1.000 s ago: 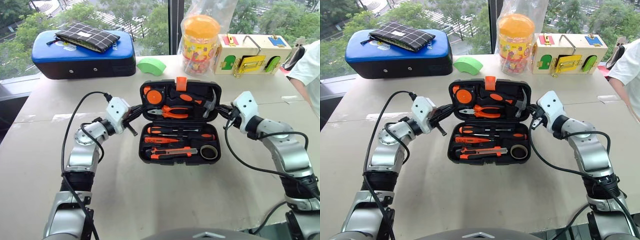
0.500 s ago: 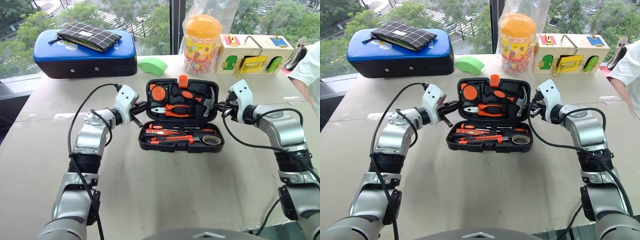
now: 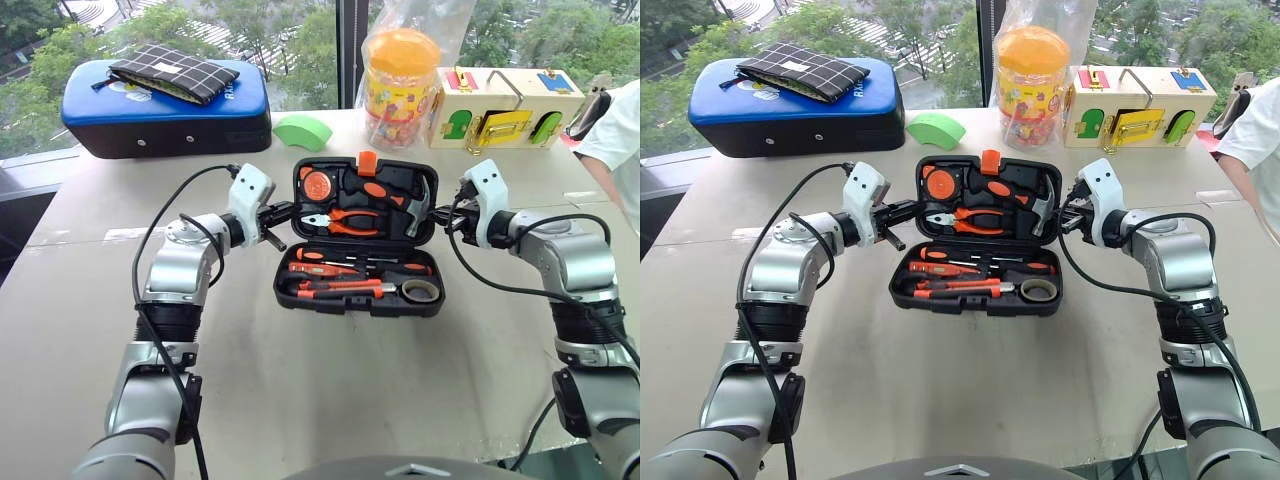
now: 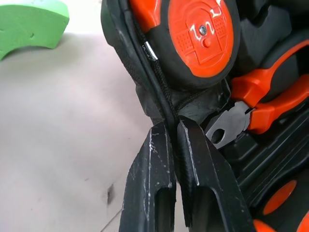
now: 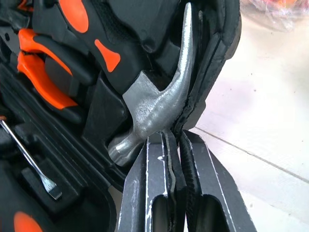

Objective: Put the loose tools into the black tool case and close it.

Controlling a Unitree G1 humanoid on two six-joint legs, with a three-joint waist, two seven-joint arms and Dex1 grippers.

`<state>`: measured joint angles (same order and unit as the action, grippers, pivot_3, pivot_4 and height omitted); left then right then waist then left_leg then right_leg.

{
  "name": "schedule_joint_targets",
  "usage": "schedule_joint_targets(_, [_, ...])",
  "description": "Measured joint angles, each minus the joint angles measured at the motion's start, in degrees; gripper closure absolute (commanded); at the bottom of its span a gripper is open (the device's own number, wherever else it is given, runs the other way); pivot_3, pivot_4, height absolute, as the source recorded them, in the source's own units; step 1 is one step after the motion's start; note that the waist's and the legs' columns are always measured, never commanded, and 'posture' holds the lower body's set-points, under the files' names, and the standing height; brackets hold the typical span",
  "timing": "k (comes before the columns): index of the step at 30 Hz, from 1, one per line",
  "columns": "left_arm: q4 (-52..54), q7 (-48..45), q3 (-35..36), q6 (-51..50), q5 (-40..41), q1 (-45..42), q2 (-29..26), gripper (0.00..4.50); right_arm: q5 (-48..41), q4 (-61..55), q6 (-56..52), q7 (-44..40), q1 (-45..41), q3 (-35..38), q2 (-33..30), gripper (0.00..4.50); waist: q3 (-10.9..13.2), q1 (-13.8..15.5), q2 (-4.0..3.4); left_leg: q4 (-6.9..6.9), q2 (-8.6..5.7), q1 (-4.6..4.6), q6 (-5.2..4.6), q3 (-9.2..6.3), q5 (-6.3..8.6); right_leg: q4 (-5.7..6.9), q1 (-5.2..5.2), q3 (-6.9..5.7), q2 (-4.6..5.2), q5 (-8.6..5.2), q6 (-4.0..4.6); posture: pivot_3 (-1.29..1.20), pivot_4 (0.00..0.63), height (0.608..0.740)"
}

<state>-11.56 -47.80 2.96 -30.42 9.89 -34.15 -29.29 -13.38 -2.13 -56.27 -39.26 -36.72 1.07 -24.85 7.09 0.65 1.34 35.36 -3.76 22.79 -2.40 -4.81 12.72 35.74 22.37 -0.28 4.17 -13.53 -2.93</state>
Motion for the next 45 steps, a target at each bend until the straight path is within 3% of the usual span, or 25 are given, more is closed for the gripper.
schedule_joint_targets(7, [1.94,-0.21,1.35,-15.44,3.8,-2.63,-0.42,4.5,-1.21,2.47,-8.01,0.95,-3.5,3.53,1.93,4.48,0.01,0.11,-0.01,0.01,-0.03,0.0,0.0,0.01,0.0,0.03,0.0,-0.01,-0.05,0.0,0.0,0.0,0.15,0.74])
schedule_joint_targets(14, [2.01,-2.38,-0.55,-19.51,3.8,-3.4,-2.16,4.5,-1.37,3.14,-10.5,0.91,-4.02,3.34,1.67,4.48,0.01,-0.07,-0.01,-0.04,-0.02,0.01,0.02,0.05,-0.01,0.07,0.08,0.09,-0.02,0.0,0.0,0.0,0.15,0.74])
schedule_joint_targets(26, [17.43,-4.27,0.04,-25.65,6.2,7.82,-6.3,4.5,-4.69,-10.1,-18.38,0.82,3.46,2.17,-0.31,4.48,-0.05,-1.27,0.0,-0.15,0.01,-0.04,-0.19,0.08,0.13,0.0,0.09,0.18,0.06,-0.01,0.01,0.0,0.15,0.74])
schedule_joint_targets(37, [19.27,-1.92,0.02,-24.09,6.15,11.07,-3.68,4.5,-4.71,-13.24,-19.88,3.23,7.92,1.99,-0.45,4.48,-0.26,-0.72,-0.03,-0.12,0.0,-0.16,-0.21,0.11,0.15,-0.05,-0.04,0.18,0.08,-0.01,0.01,0.0,0.15,0.74])
schedule_joint_targets(40, [18.05,-1.7,-0.16,-23.24,5.93,10.63,-2.83,4.5,-4.72,-11.69,-19.31,3.45,7.83,1.8,-0.08,3.7,-0.3,-0.35,-0.02,-0.09,0.0,-0.18,-0.22,0.13,0.15,-0.1,-0.07,0.19,0.08,-0.01,0.01,0.0,0.15,0.74])
schedule_joint_targets(43, [16.57,-1.22,-0.85,-22.22,5.25,10.03,-2.31,4.5,-4.74,-10.0,-18.83,4.22,7.53,1.88,1.85,2.26,-0.31,-0.09,-0.02,-0.06,0.0,-0.19,-0.22,0.14,0.15,-0.09,-0.09,0.19,0.07,-0.01,0.01,0.0,0.15,0.74])
schedule_joint_targets(45, [15.5,-1.22,-1.26,-21.22,5.13,9.56,-1.75,4.5,-4.75,-9.4,-18.61,4.6,7.5,1.99,2.12,2.26,-0.34,0.22,-0.06,-0.03,-0.01,-0.19,-0.22,0.13,0.15,-0.09,-0.12,0.18,0.08,-0.01,0.02,0.0,0.15,0.74])
